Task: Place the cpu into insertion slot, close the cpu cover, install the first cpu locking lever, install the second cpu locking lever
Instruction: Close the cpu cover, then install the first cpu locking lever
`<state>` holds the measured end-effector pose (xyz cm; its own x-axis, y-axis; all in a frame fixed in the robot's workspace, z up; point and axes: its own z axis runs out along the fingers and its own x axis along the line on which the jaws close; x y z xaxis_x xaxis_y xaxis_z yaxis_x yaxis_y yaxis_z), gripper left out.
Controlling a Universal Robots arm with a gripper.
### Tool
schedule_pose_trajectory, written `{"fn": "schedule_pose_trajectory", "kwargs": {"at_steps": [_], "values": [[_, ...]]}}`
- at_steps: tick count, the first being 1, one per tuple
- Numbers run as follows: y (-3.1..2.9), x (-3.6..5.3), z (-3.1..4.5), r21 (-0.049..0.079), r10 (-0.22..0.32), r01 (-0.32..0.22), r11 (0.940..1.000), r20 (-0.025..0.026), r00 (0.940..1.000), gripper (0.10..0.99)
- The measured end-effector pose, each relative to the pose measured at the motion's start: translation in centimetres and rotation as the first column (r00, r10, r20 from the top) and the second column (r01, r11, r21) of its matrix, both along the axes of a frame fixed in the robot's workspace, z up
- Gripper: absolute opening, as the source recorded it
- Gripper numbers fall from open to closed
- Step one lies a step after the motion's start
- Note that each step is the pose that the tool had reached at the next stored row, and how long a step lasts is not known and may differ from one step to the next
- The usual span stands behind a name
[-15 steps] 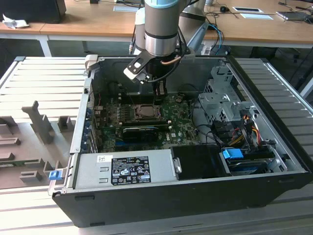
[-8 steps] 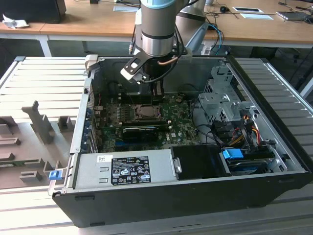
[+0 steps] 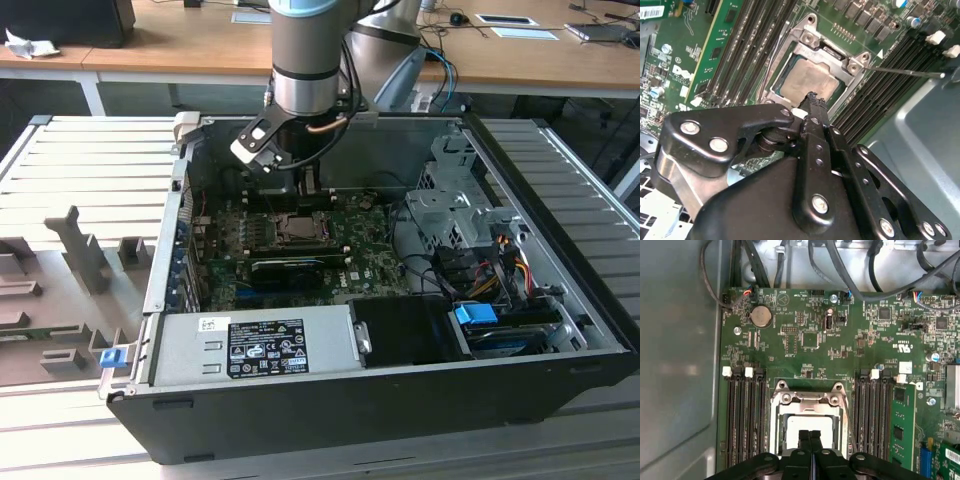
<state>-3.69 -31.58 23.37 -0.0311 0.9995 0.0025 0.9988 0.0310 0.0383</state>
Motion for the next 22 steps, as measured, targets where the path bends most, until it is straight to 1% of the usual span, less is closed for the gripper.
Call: {"fn": "schedule_pose_trajectory", "kwargs": {"at_steps": [3, 6, 8, 13, 20, 21, 22], "values": [[0.0, -0.47, 0.0, 0.0, 0.0, 0.0, 1.0, 0.0, 1.0, 0.106], [-0.01, -0.52, 0.05, 0.0, 0.0, 0.0, 1.0, -0.0001, 1.0, 0.106], [0.0, -0.52, 0.34, 0.0, 0.0, 0.0, 1.0, -0.0001, 1.0, 0.106], [0.0, -0.52, 0.53, 0.0, 0.0, 0.0, 1.0, 0.0, 1.0, 0.106], [0.0, -0.52, 1.16, 0.0, 0.0, 0.0, 1.0, 0.0, 1.0, 0.106], [0.0, -0.52, 1.3, 0.0, 0.0, 0.0, 1.0, 0.0, 1.0, 0.106], [0.0, -0.52, 1.6, 0.0, 0.0, 0.0, 1.0, 0.0, 1.0, 0.106]]}}
